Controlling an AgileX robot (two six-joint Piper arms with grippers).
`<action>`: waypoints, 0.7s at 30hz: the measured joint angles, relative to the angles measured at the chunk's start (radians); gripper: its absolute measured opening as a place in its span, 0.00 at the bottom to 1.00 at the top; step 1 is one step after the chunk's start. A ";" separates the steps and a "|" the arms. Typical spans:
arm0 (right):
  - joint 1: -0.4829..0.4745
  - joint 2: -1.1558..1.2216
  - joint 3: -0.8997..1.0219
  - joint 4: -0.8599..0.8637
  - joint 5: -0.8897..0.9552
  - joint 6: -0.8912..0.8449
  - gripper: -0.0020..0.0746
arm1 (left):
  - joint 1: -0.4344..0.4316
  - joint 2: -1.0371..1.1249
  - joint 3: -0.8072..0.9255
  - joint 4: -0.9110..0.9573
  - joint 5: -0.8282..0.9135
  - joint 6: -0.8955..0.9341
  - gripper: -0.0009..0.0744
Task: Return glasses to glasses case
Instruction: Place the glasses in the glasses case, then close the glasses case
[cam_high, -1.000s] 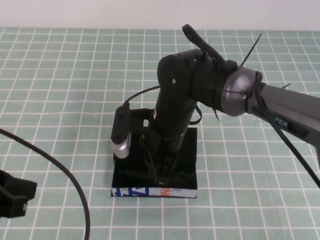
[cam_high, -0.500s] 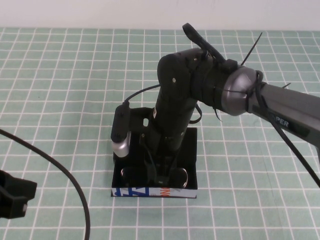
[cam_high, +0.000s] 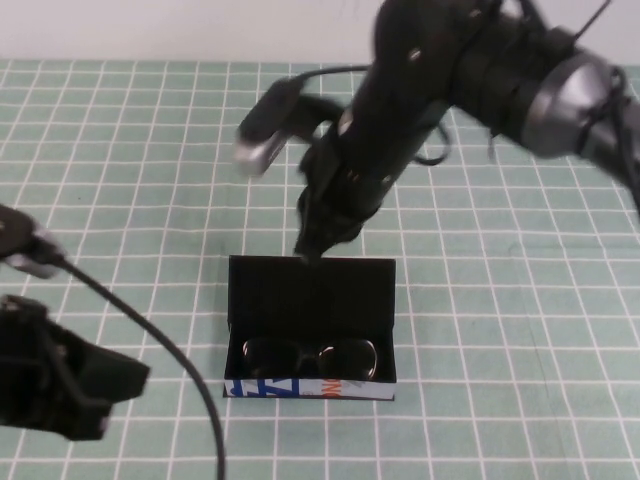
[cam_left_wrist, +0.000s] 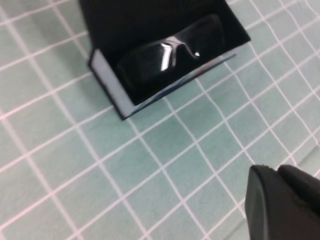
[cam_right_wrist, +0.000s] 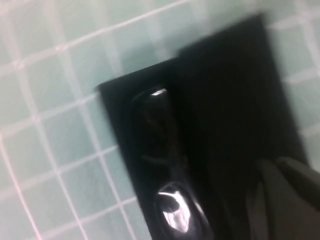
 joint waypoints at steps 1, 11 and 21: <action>-0.019 0.000 -0.002 0.009 0.000 0.057 0.01 | -0.022 0.014 0.000 0.000 -0.014 0.002 0.01; -0.220 0.000 -0.004 0.186 0.005 0.185 0.01 | -0.337 0.124 0.101 -0.081 -0.377 0.010 0.01; -0.263 0.059 -0.008 0.421 -0.065 0.154 0.01 | -0.517 0.355 0.179 -0.211 -0.755 0.018 0.01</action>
